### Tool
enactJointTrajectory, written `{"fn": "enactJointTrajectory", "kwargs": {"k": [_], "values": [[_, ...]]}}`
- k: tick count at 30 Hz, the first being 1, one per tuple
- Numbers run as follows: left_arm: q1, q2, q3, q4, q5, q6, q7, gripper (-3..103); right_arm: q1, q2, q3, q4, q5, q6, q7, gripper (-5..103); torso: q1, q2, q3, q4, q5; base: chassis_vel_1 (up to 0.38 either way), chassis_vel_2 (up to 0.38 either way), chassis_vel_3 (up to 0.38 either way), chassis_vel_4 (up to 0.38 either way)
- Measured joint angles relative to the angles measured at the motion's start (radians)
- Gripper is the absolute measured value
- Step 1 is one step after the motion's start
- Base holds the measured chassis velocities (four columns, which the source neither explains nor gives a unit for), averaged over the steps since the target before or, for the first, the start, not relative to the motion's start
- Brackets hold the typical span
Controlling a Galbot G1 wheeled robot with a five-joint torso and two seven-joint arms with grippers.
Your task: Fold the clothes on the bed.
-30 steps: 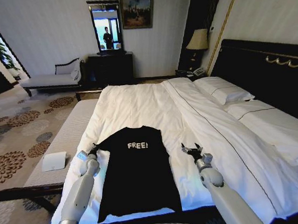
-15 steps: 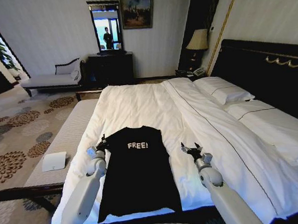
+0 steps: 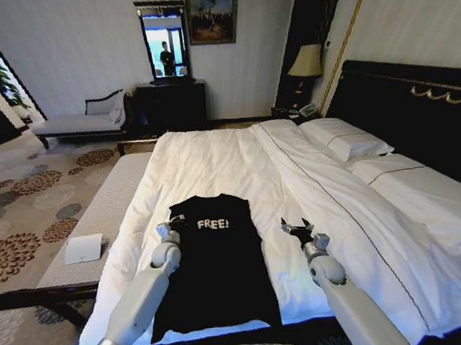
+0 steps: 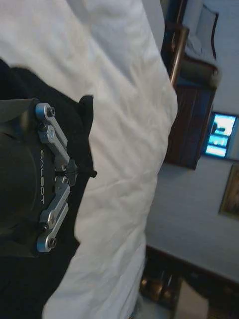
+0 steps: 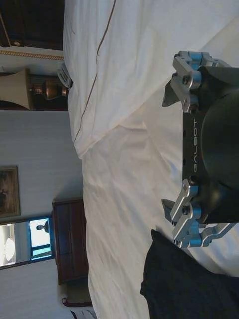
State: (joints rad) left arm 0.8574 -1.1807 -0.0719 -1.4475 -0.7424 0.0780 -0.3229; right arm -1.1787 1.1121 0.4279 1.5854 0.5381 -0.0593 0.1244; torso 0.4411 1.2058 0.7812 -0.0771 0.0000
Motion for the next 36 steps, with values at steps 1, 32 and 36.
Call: {"fn": "enactJointTrajectory", "kwargs": {"k": [1, 32, 36], "values": [[0.000, 0.000, 0.000, 0.000, 0.000, 0.000, 0.000, 0, 0.000, 0.000, 0.000, 0.000, 0.000, 0.000, 0.000, 100, 0.000, 0.000, 0.000, 0.0000, 0.0000, 0.000, 0.000, 0.000, 0.000], [0.120, 0.080, 0.057, -0.205, -0.038, 0.063, -0.029, 64, 0.008, 0.013, 0.004, 0.006, 0.010, 0.001, 0.000, 100, 0.000, 0.000, 0.000, 0.0001, -0.0002, 0.000, 0.000, 0.000, 0.000], [0.141, 0.069, -0.034, -0.239, -0.124, 0.062, -0.058, 81, 0.006, 0.019, 0.004, 0.006, 0.009, 0.000, 0.002, 100, 0.000, 0.000, 0.000, 0.0002, -0.0002, 0.000, 0.000, 0.000, 0.000]]}}
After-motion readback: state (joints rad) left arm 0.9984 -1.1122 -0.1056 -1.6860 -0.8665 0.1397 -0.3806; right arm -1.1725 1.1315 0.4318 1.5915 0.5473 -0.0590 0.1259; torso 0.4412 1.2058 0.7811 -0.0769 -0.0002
